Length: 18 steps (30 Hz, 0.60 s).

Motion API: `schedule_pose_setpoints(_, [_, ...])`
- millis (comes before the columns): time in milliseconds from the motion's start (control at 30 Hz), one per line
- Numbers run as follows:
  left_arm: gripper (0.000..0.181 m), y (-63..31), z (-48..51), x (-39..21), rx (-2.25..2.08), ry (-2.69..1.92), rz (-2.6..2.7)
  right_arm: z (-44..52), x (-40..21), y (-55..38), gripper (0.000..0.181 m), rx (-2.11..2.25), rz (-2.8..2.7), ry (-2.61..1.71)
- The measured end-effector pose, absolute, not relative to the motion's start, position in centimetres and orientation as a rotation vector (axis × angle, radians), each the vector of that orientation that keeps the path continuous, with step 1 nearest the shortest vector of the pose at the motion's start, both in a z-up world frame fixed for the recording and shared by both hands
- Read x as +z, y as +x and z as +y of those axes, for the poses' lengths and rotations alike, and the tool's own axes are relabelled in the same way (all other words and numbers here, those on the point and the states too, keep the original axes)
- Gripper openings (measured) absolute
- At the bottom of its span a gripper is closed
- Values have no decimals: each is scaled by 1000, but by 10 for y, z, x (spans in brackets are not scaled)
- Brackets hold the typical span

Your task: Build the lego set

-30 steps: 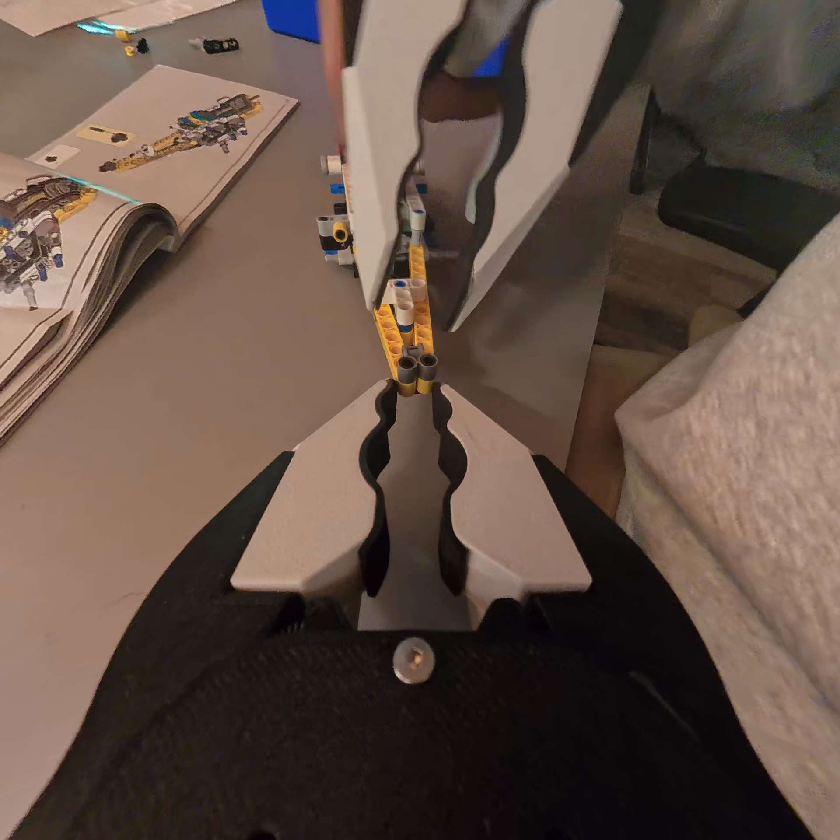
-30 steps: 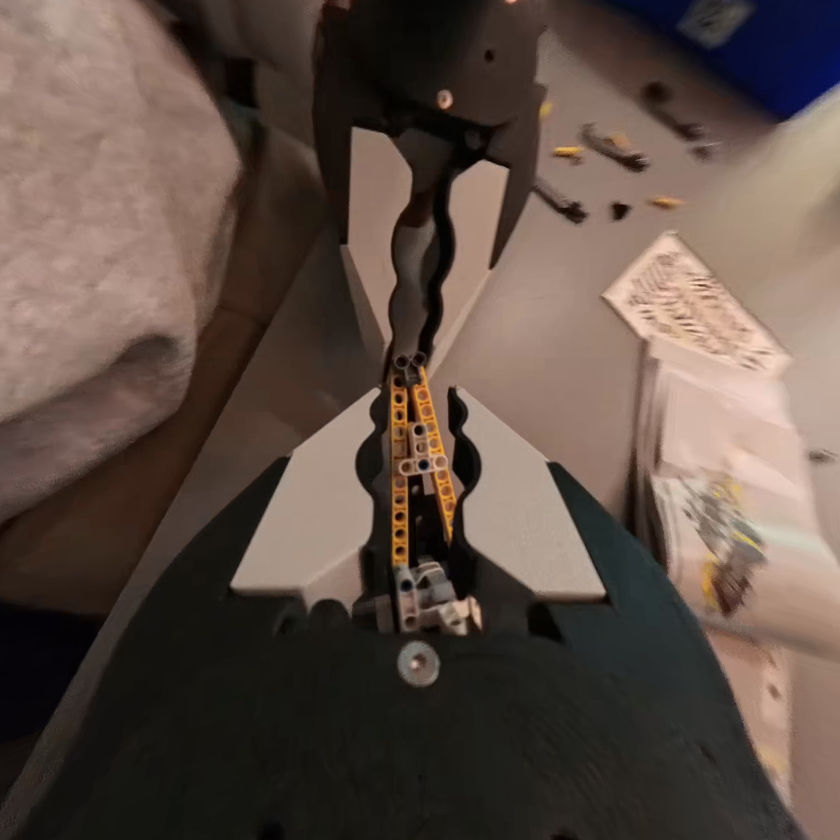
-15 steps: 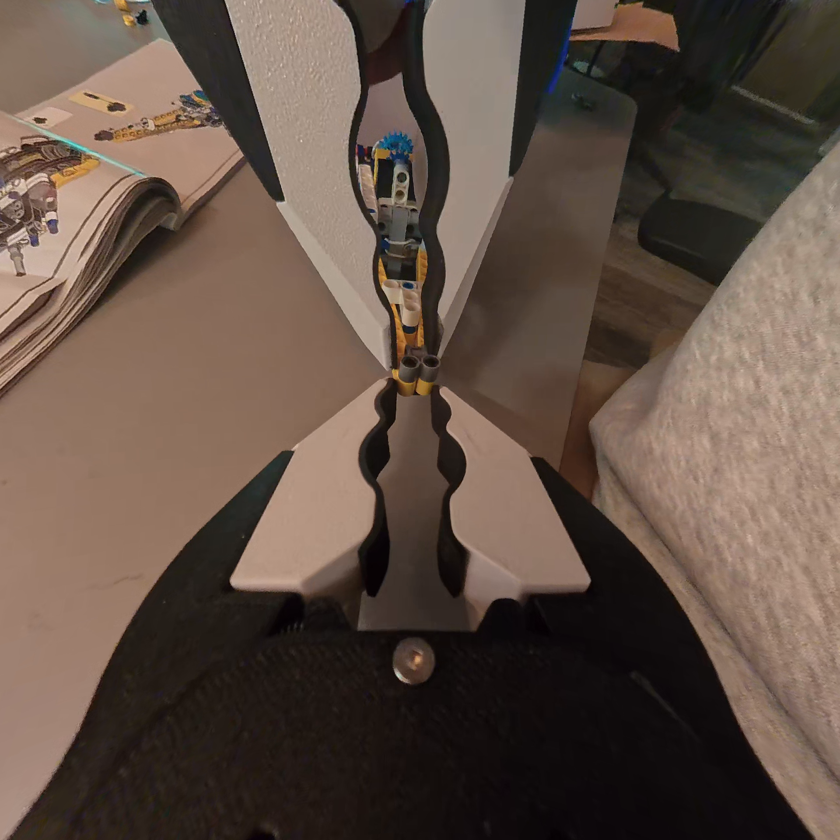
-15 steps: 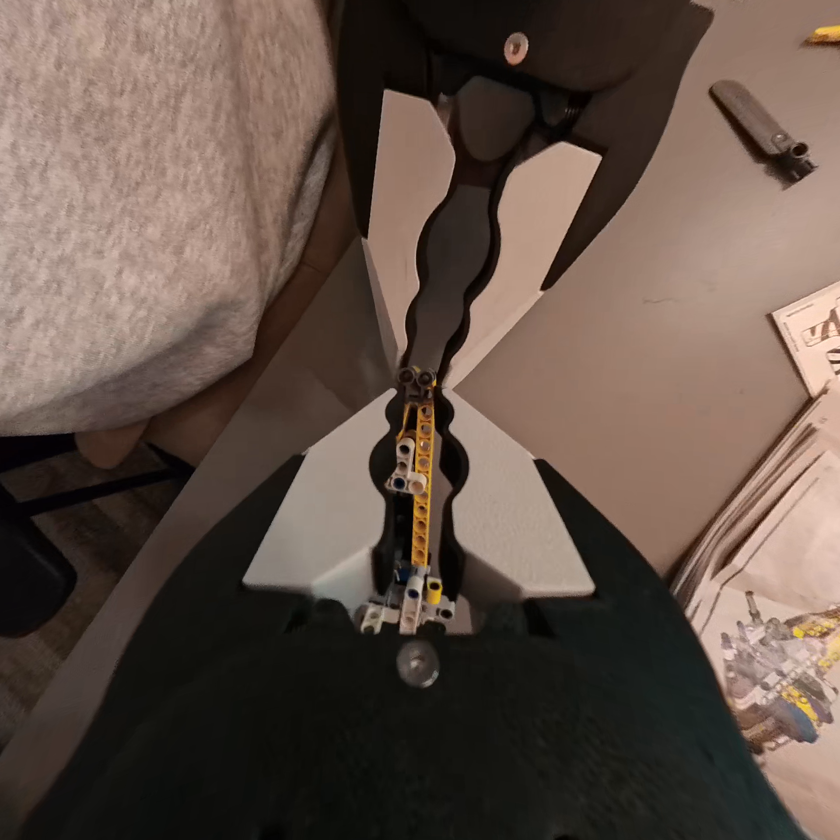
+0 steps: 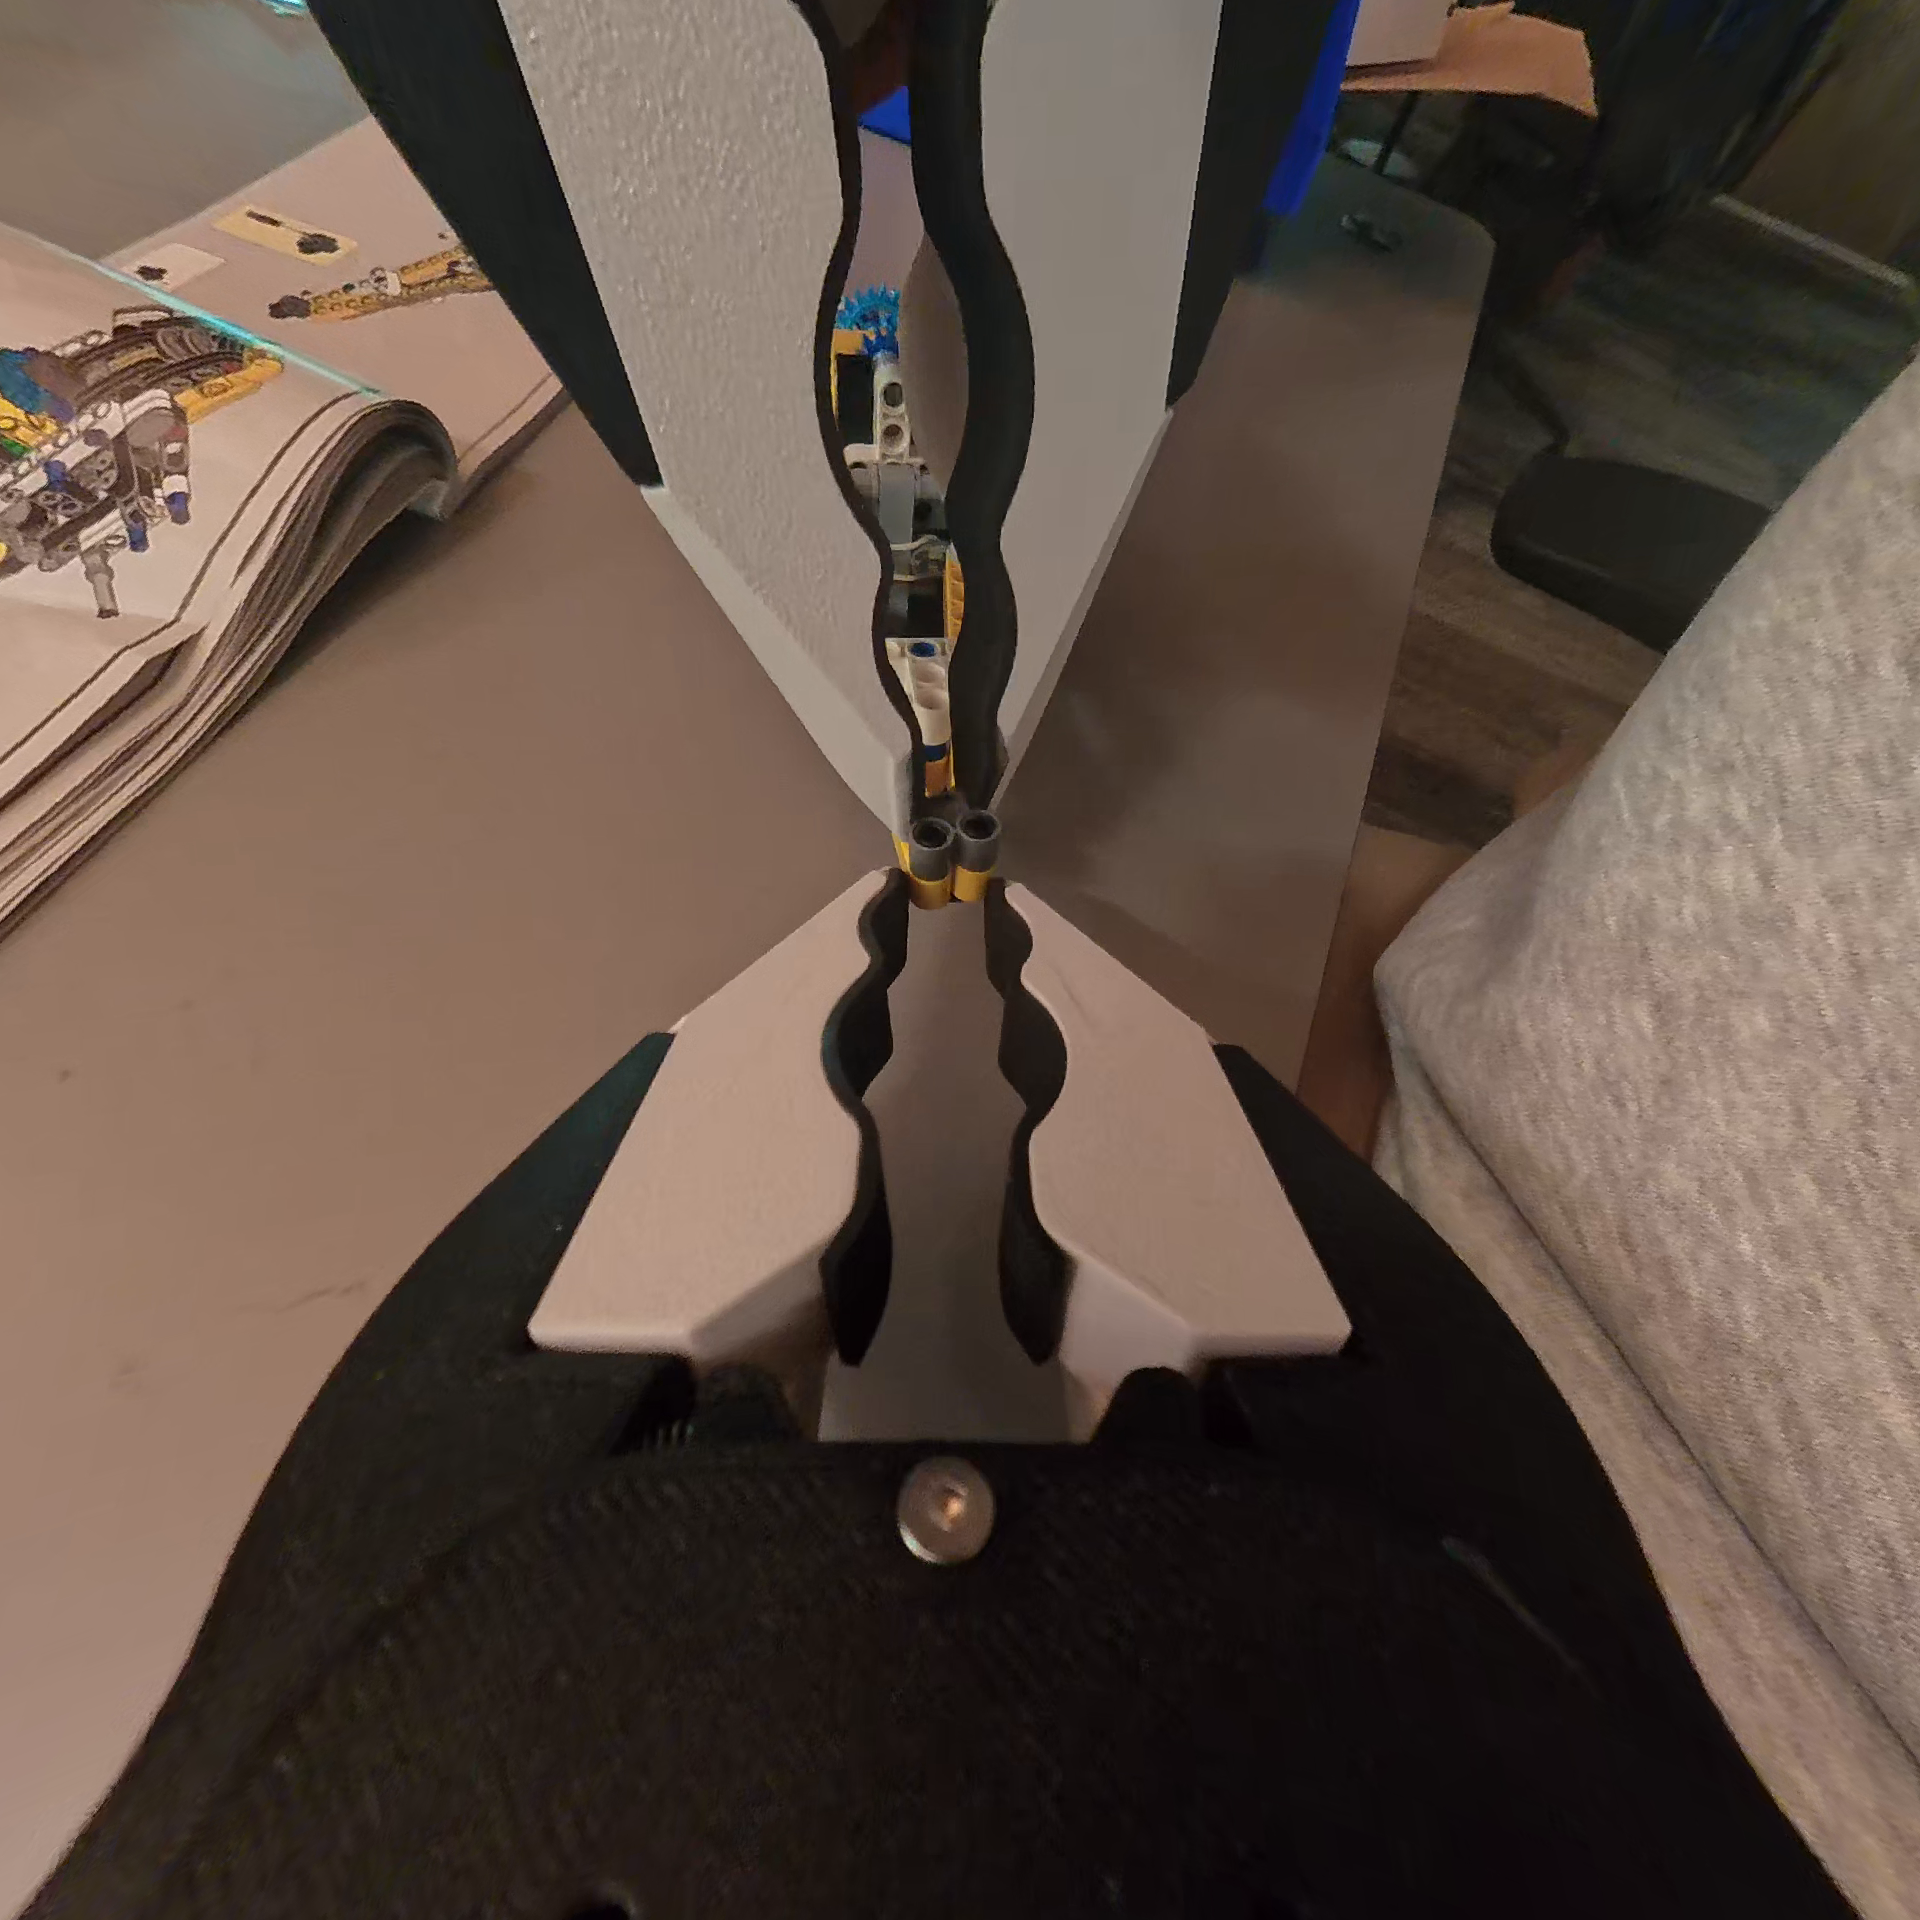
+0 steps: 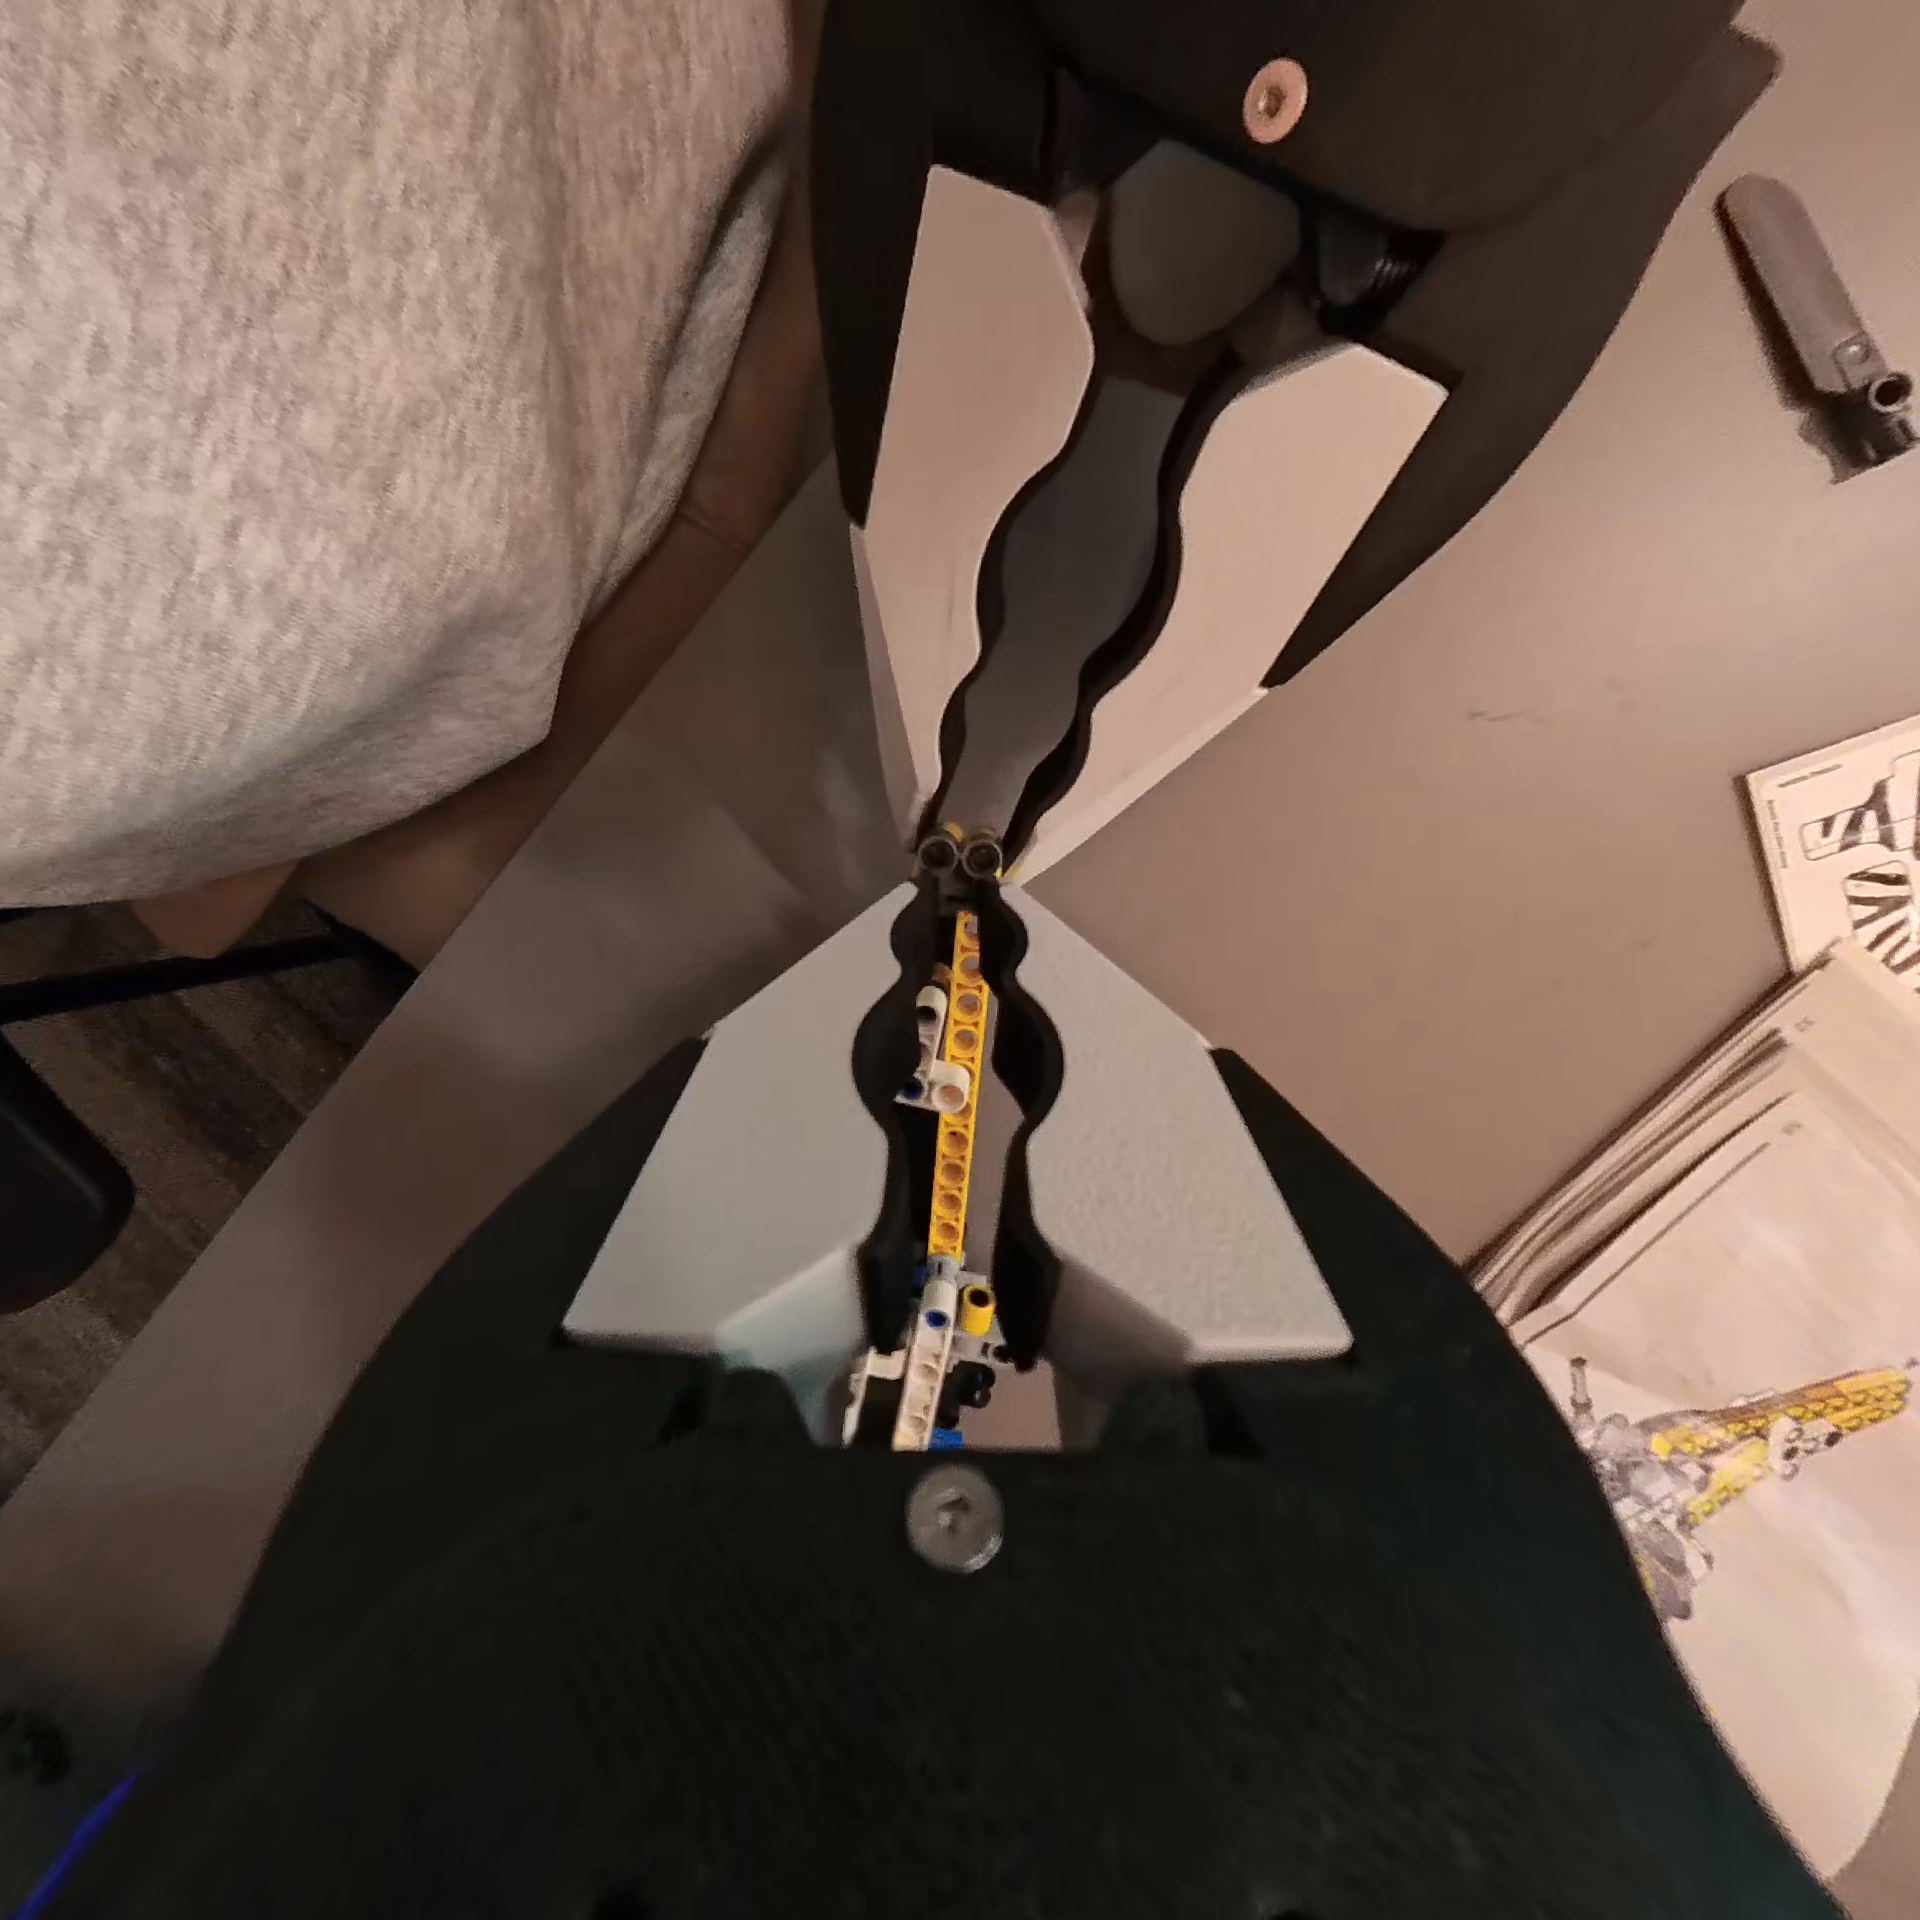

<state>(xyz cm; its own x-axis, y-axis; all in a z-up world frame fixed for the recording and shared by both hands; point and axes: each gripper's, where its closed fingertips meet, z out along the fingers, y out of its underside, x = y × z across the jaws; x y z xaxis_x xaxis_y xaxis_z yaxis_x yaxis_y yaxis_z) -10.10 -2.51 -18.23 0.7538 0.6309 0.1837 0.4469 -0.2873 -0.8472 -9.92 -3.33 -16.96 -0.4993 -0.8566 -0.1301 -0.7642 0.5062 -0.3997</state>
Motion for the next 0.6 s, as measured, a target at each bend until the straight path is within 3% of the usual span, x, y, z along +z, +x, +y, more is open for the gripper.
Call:
schedule_pose_setpoints(33, [12, -101, -25, -182, 226, -1933, -815, -33, -169, -99, 7, -425, 2440, -1357])
schedule_pose_setpoints(167, [12, -102, -27, -180, 215, -1912, -826, -36, -167, -99, 7, -493, 2468, -1260])
schedule_pose_setpoints(233, [12, -103, -28, -178, 225, -1899, -832, -37, -165, -103, 22, -537, 2512, -1172])
schedule_pose_setpoints(367, [12, -103, -31, -182, 244, -1921, -851, -32, -159, -108, 27, -736, 2594, -994])
schedule_pose_setpoints(500, [18, -105, -35, -180, 234, -1881, -891, -23, -174, -120, 57, -873, 2709, -895])
schedule_pose_setpoints(600, [31, -105, -38, -177, 157, -1813, -958, -18, -189, -119, 51, -856, 2707, -867])
